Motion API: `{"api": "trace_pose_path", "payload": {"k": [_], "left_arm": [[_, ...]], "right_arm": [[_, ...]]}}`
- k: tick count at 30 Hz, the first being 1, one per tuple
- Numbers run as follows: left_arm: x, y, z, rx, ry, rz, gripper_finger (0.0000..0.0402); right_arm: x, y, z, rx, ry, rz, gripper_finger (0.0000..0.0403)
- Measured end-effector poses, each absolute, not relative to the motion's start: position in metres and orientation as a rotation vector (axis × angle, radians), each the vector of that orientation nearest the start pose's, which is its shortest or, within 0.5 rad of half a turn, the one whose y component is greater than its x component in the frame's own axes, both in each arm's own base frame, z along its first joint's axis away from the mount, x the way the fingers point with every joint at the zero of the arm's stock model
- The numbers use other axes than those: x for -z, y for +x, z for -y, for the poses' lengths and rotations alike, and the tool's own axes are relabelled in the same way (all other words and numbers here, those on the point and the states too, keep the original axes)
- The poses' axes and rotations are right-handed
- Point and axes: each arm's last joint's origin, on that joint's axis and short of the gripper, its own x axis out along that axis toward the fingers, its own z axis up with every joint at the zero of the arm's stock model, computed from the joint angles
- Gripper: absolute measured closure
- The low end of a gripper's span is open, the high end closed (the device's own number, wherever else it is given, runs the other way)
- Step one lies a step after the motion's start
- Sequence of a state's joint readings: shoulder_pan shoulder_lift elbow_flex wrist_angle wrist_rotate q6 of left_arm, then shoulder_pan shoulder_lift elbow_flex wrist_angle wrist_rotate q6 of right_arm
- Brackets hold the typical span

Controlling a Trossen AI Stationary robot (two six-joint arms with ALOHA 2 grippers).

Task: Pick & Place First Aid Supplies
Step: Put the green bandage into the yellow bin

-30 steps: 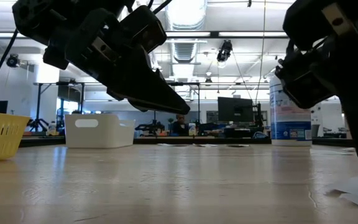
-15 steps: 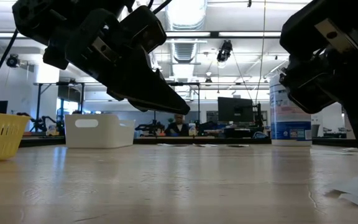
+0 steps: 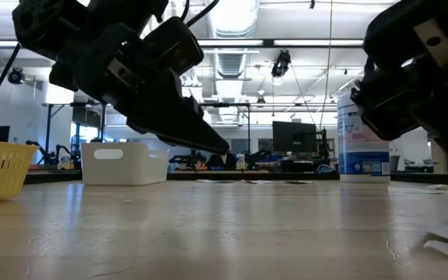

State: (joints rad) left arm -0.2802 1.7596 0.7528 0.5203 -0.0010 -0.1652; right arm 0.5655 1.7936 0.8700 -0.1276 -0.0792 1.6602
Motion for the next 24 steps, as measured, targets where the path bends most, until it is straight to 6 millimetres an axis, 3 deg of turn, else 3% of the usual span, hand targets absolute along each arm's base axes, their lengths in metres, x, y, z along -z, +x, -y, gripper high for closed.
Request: {"api": "trace_pose_path", "payload": {"k": [24], "left_arm": [[-0.146,0.325,0.093,0.216,-0.165,-0.500,0.0293]], "right_arm": [[-0.158,0.269,-0.168,0.208,0.964,-1.010,0.0395]]}}
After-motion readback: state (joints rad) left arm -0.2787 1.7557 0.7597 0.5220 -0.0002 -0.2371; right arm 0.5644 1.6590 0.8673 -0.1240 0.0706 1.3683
